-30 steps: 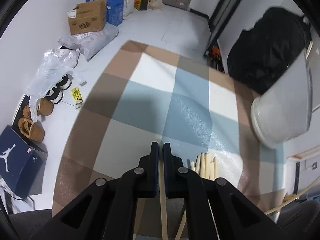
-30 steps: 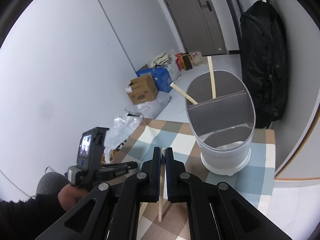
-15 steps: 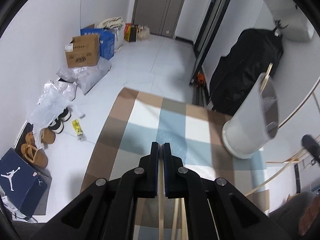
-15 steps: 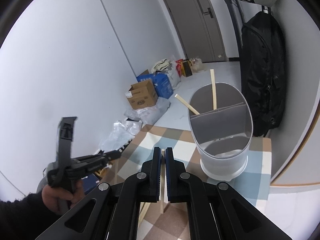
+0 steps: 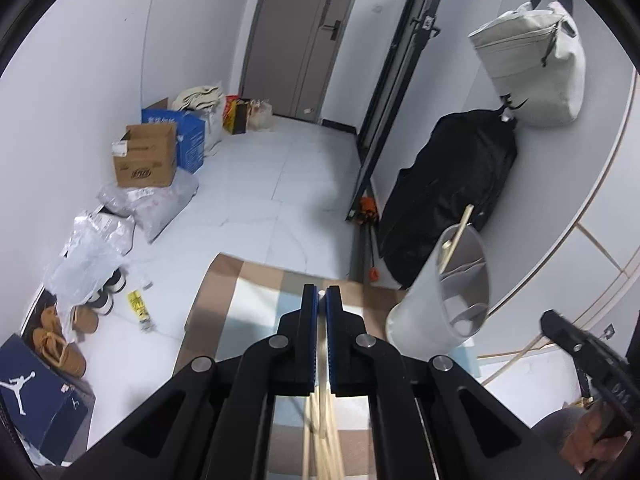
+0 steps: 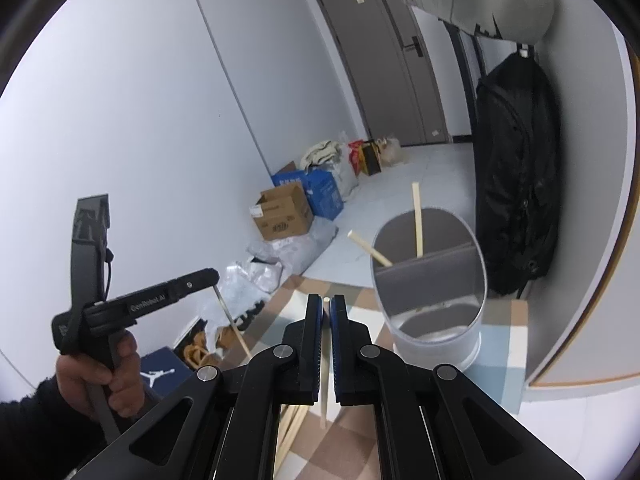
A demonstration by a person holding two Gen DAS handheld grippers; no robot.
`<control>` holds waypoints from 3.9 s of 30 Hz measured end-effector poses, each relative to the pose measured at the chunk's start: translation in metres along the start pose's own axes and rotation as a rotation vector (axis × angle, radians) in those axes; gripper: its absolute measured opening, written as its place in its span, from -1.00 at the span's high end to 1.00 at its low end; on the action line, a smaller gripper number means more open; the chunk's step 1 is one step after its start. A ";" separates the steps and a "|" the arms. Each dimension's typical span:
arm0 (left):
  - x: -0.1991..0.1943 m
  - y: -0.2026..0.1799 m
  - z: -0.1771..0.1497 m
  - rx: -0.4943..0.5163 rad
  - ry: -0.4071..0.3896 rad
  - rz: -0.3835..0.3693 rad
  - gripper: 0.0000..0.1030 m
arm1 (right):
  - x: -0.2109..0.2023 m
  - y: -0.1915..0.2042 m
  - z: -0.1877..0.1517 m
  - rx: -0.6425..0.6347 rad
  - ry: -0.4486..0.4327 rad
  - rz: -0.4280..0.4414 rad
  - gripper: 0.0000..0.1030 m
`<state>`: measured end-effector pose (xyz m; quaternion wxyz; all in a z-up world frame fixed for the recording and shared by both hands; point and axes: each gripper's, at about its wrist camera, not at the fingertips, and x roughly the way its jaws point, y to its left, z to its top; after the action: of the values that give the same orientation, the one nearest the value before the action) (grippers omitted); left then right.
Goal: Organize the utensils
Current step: 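Carry both held chopsticks over the white holder's opening, then open both tools to drop the chopsticks into the holder, then move both open tools back down toward the chopstick pile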
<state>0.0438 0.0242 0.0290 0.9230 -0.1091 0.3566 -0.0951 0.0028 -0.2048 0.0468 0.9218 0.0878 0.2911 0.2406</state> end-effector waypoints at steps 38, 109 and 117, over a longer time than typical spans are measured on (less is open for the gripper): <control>-0.003 -0.110 0.120 0.150 -0.123 -0.167 1.00 | -0.016 -0.056 0.153 -0.034 -0.166 -0.141 0.93; 0.003 -0.082 0.047 0.204 -0.044 -0.117 -0.03 | -0.003 -0.055 0.061 0.090 -0.088 -0.030 -0.35; -0.014 -0.062 0.030 0.157 -0.075 -0.061 -0.30 | -0.017 -0.017 0.047 0.020 -0.101 -0.125 -0.72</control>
<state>0.0481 -0.0279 0.0761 0.9380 -0.0507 0.3099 -0.1469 0.0248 -0.2294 0.0886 0.9476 0.0907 0.2513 0.1750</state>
